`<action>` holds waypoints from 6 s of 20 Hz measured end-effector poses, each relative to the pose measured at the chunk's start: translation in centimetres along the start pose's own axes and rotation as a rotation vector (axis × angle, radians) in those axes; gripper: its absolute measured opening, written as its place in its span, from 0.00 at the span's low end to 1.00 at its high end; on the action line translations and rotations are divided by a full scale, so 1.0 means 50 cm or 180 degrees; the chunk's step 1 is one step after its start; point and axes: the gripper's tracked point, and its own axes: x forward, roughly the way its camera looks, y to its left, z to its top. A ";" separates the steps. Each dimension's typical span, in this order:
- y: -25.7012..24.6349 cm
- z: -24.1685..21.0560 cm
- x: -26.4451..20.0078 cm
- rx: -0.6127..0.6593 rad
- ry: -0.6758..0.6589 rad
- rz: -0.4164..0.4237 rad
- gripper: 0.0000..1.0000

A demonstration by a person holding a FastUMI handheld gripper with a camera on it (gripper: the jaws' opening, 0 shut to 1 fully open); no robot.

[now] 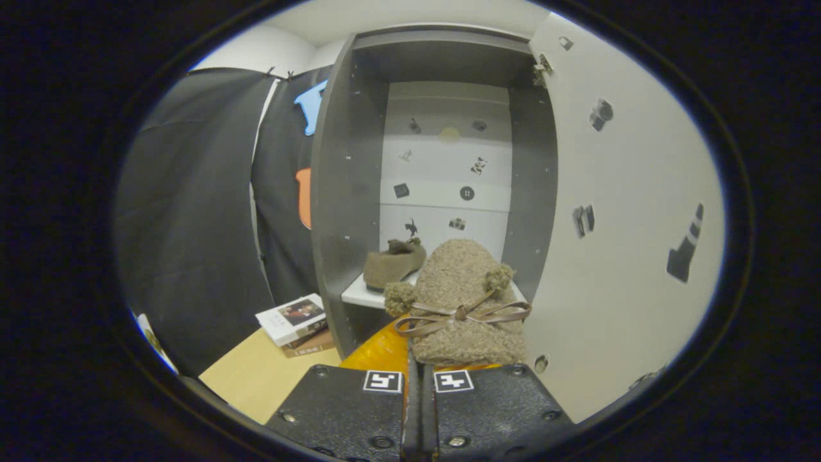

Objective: Open the shoe cabinet door, grab the shoes and put them into the shoe cabinet, then close the shoe cabinet door.

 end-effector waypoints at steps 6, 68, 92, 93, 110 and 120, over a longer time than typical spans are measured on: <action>-0.044 0.128 0.175 -0.0135 -0.0168 -0.0176 0.05; -0.218 -0.059 -0.604 0.0302 -0.0179 -0.0528 0.98; -0.528 -0.005 -0.453 0.0400 -0.0212 0.0124 0.98; -0.515 -0.010 -0.450 0.0379 -0.0164 0.0171 0.98; -0.298 0.013 -0.436 0.0367 -0.0076 0.0003 0.95; -0.101 0.027 -0.326 0.0347 -0.0041 0.0230 0.95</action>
